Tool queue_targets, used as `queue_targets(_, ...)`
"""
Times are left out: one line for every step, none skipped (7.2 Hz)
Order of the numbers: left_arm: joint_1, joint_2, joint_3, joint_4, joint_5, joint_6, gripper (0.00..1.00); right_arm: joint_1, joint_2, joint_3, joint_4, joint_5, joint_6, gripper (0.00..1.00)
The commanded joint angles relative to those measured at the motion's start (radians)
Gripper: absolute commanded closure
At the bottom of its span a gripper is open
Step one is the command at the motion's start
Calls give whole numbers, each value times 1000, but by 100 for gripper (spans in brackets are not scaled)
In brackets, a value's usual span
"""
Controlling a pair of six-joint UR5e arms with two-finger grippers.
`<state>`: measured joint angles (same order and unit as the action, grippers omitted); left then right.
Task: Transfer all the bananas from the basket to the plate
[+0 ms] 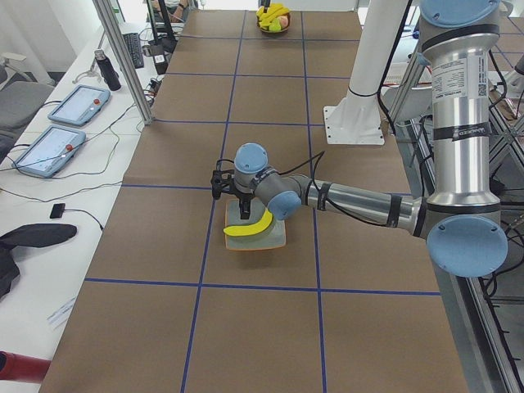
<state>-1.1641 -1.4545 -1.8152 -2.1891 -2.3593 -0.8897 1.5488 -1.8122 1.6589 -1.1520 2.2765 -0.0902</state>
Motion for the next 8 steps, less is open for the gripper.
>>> queue_targets(1,-3,8,0,0,0,8,62,-79,-10,3,-113,-203,0)
queue_targets(1,-3,7,0,0,0,8,62,-99,-14,1,-117,-201,0)
queue_targets(1,-3,8,0,0,0,8,62,-137,-17,6,-168,-188,0)
queue_targets(1,-3,8,0,0,-2,8,62,-153,-24,6,-201,-181,0)
queue_targets(1,-3,7,-1,0,-2,8,60,-173,-27,9,-203,-171,0)
queue_targets(1,-3,8,-1,0,-2,8,56,-173,-45,6,-203,-169,0)
queue_targets(1,-3,7,-1,0,-2,7,36,-173,-54,8,-203,-187,1)
queue_targets(1,-3,7,-1,0,-2,7,12,-174,-57,11,-209,-262,2)
